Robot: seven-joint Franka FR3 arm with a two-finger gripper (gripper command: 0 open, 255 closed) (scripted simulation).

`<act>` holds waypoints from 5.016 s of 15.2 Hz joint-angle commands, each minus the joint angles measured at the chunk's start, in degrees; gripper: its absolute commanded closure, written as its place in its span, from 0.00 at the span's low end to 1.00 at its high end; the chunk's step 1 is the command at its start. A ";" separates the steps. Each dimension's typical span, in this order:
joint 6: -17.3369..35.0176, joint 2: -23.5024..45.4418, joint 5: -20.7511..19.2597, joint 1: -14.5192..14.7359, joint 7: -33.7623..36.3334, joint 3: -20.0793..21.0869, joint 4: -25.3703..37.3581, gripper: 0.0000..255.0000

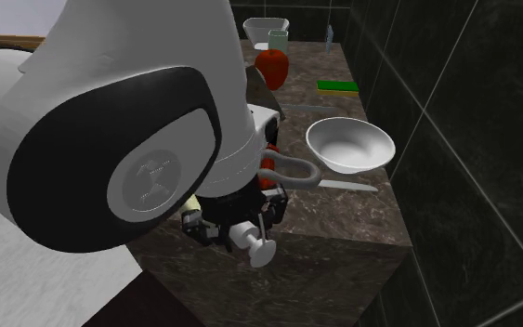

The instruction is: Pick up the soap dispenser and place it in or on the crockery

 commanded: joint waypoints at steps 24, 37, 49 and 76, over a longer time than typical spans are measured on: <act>-13.05 6.93 2.39 1.75 -2.72 0.14 20.30 1.00; -5.88 37.50 8.30 4.32 -12.83 -9.58 44.18 1.00; -6.89 60.24 19.32 1.20 -21.62 -12.82 65.99 1.00; -8.73 58.68 18.53 1.56 -21.13 -12.89 66.43 0.00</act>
